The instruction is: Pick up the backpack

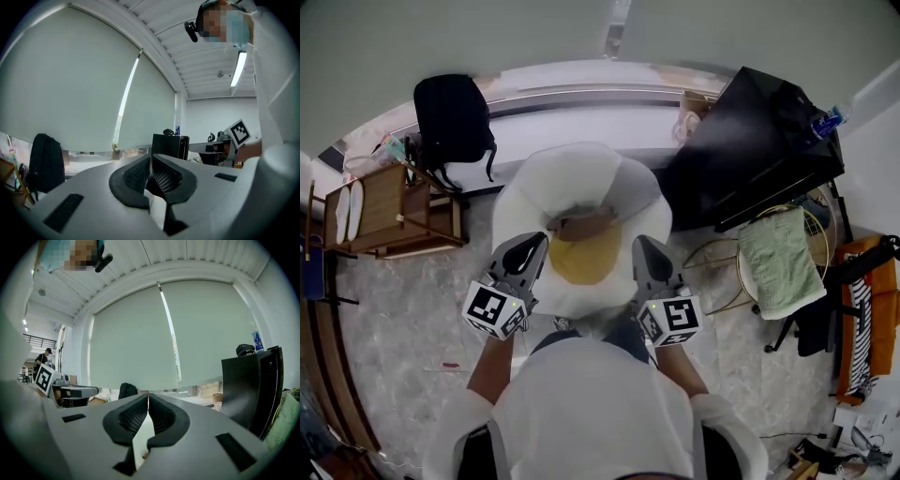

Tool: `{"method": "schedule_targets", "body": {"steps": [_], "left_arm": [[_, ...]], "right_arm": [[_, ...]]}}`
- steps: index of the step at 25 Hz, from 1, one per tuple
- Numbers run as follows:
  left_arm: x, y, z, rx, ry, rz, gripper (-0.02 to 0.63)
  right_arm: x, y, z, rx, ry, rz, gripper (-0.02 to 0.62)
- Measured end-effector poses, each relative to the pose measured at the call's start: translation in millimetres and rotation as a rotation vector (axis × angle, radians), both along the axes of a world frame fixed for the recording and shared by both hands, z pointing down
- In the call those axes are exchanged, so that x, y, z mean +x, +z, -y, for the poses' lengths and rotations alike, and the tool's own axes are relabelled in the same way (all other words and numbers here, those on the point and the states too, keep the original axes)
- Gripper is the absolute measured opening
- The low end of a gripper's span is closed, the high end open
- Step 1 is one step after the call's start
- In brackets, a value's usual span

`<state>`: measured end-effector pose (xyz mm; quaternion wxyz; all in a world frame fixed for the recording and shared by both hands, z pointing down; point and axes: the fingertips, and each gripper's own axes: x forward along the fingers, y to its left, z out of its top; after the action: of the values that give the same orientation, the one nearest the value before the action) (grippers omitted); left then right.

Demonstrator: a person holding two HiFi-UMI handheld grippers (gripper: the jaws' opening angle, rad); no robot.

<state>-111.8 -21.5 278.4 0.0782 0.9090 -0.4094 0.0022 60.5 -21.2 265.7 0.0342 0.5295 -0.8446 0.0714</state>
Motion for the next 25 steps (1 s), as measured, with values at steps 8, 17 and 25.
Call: {"method": "schedule_targets", "body": {"steps": [8,17,25], "left_arm": [[5.8,6.7,24.6,-0.003,-0.075,-0.008,0.043],[34.5,18.3,53.6,-0.016,-0.227,0.001,0.043],[54.5,52.5,68.2,-0.061,-0.243,0.034,0.043]], "right_arm": [[8.8,10.0,36.0,-0.009,-0.084,-0.026,0.030],[29.6,25.2,84.9,-0.024,-0.231,-0.064,0.029],[42.0,57.8,111.1,-0.076,-0.241,-0.044,0.029]]}}
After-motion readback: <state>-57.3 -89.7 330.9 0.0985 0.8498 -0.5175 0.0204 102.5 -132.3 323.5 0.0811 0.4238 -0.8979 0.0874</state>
